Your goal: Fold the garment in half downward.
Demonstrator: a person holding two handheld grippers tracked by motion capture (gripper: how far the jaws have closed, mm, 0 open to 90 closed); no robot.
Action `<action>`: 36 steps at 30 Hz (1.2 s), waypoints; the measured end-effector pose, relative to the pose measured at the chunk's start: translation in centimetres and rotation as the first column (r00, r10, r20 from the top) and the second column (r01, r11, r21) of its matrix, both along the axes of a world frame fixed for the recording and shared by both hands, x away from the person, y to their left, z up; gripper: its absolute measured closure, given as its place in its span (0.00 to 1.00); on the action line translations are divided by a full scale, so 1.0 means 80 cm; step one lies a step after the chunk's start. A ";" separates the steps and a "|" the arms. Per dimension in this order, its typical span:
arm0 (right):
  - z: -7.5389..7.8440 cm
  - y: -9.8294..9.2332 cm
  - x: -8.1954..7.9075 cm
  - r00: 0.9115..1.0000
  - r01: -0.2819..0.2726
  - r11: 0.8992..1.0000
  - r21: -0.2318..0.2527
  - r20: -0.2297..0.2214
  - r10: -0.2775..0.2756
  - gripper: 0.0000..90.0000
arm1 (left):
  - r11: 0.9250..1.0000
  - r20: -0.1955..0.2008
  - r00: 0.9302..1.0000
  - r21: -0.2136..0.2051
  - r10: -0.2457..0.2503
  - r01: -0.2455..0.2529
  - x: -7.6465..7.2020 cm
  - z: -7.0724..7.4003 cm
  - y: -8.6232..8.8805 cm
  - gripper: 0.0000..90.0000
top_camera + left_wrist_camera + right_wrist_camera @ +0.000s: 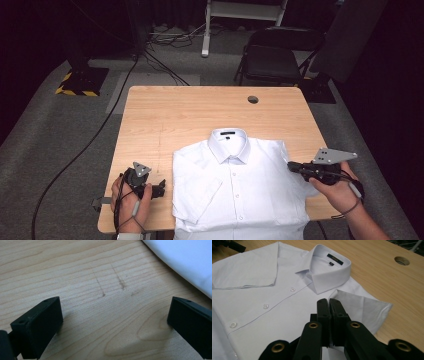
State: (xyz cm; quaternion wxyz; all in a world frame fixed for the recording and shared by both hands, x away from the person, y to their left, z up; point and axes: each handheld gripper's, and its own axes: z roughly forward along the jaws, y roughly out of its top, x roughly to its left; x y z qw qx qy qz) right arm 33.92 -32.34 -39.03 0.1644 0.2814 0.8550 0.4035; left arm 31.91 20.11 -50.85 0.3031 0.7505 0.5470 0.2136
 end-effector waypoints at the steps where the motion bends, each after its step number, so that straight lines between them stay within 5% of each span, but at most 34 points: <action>1: -0.002 0.003 0.001 1.000 -0.003 1.000 0.001 -0.004 0.003 0.97 | 1.000 0.000 1.000 -0.001 0.000 0.000 0.000 0.000 0.000 0.00; 19: -0.042 0.050 0.017 0.993 -0.059 0.998 -0.001 -0.103 0.059 0.92 | 1.000 0.000 1.000 -0.001 0.000 0.000 0.000 0.000 0.000 0.00; 22: -0.046 0.057 0.016 0.985 -0.079 0.995 0.064 -0.150 0.088 0.71 | 1.000 0.000 1.000 -0.001 0.001 -0.001 0.000 0.000 0.000 0.00; 26: -0.041 0.064 0.013 0.970 -0.124 0.969 0.214 -0.179 0.163 0.46 | 1.000 0.000 1.000 -0.001 0.001 -0.001 0.000 0.000 0.000 0.00; 29: -0.030 0.057 0.015 0.978 -0.119 0.958 0.260 -0.136 0.159 0.39 | 1.000 0.000 1.000 -0.001 0.001 -0.001 0.000 0.000 0.000 0.00; 36: -0.011 0.017 0.025 0.998 -0.023 0.948 0.317 -0.053 0.042 0.32 | 1.000 0.000 1.000 -0.001 0.001 -0.001 0.000 0.000 0.000 0.00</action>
